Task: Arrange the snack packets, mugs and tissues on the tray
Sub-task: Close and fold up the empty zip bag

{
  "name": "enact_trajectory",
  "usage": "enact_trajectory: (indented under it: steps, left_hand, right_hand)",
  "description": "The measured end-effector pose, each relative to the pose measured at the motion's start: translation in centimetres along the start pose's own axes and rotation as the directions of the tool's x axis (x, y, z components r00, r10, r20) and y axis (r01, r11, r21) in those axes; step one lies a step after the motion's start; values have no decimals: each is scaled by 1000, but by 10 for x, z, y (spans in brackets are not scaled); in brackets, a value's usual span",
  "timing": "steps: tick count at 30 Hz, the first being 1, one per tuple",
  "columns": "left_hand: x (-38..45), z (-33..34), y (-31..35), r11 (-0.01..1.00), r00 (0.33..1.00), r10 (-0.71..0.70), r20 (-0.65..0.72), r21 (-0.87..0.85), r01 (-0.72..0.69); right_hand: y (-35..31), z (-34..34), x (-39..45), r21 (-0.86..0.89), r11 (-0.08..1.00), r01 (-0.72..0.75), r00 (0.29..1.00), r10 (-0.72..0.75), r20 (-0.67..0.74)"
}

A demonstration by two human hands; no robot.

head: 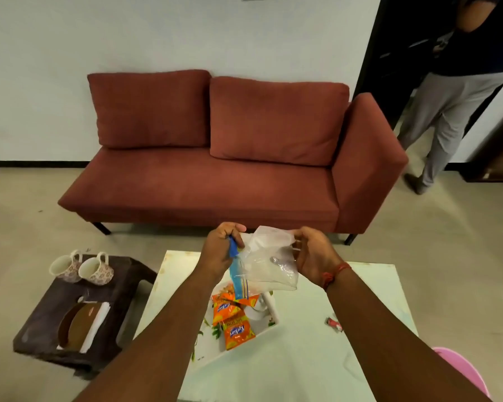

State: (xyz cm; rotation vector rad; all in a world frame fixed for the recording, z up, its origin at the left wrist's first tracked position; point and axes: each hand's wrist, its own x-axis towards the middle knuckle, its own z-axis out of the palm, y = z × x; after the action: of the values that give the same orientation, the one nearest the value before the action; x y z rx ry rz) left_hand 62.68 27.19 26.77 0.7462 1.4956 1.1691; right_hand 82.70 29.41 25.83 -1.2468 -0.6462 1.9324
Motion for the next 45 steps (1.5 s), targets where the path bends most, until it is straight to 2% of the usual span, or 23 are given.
enact_trajectory:
  steps: [3, 5, 9, 11, 14, 16, 17, 19, 21, 22, 25, 27, 31, 33, 35, 37, 40, 42, 45]
  left_hand:
    - [-10, 12, -12, 994, 998, 57, -23, 91, -54]
    - [-15, 19, -21, 990, 997, 75, -33, 122, -70]
    - [-31, 22, -38, 995, 996, 15, -89, 97, -6]
    - [-39, 16, -47, 997, 994, -58, -91, 54, 63]
    - [-52, 13, -51, 958, 981, -190, 40, -212, 194]
    - [-54, 15, -50, 935, 955, -260, 143, -210, 286]
    - [-53, 18, -49, 944, 944, -277, 179, -130, 302]
    - [-51, 24, -47, 958, 945, -257, 203, 186, 220]
    - [-49, 31, -51, 849, 964, -172, 201, 527, 42]
    - [-48, 35, -56, 780, 971, -128, 203, 625, -28]
    - [-55, 51, -72, 647, 972, 8, 235, 740, -184]
    - [-61, 64, -80, 576, 966, 59, 252, 782, -240]
    - [-79, 98, -84, 492, 929, 133, 345, 791, -364]
    - [-81, 117, -84, 503, 898, 182, 400, 747, -435]
    - [-78, 142, -83, 575, 898, 137, 418, 704, -416]
    - [-75, 169, -80, 707, 926, -7, 378, 656, -263]
    - [-77, 226, -93, 898, 888, -262, 377, 432, 81]
    - [-83, 266, -107, 935, 864, -318, 391, 283, 215]
    - [-92, 337, -127, 928, 845, -356, 400, 261, 267]
  right_hand:
    - [4, -17, -5, -114, 978, -175, 975, 189, 118]
    - [10, -24, -9, -201, 965, -166, 965, 202, 170]
    - [24, -30, -10, -258, 961, -100, 982, 136, 128]
    - [30, -33, -11, -348, 937, -32, 994, 65, 84]
    - [35, -38, -16, -596, 794, 120, 993, -109, 54]
    - [38, -39, -19, -754, 627, 194, 973, -219, 69]
    - [40, -40, -19, -810, 545, 216, 964, -253, 87]
    - [48, -41, -17, -878, 428, 216, 953, -286, 95]
    - [56, -44, -19, -921, 344, 182, 949, -306, 74]
    - [59, -46, -23, -937, 311, 160, 948, -314, 57]
    - [67, -49, -44, -951, 285, 120, 941, -337, 18]
    - [72, -51, -56, -961, 259, 99, 930, -367, -3]
    - [78, -57, -69, -985, 160, 66, 878, -479, -18]
    - [79, -65, -69, -985, 135, 109, 827, -562, 15]
    - [74, -81, -70, -974, 164, 155, 807, -589, 29]
    - [67, -102, -71, -960, 215, 179, 835, -549, 33]
    - [56, -150, -74, -928, 307, 211, 867, -497, 33]
    - [51, -188, -73, -896, 392, 210, 871, -491, -10]
    - [43, -261, -77, -862, 479, 165, 880, -467, -91]
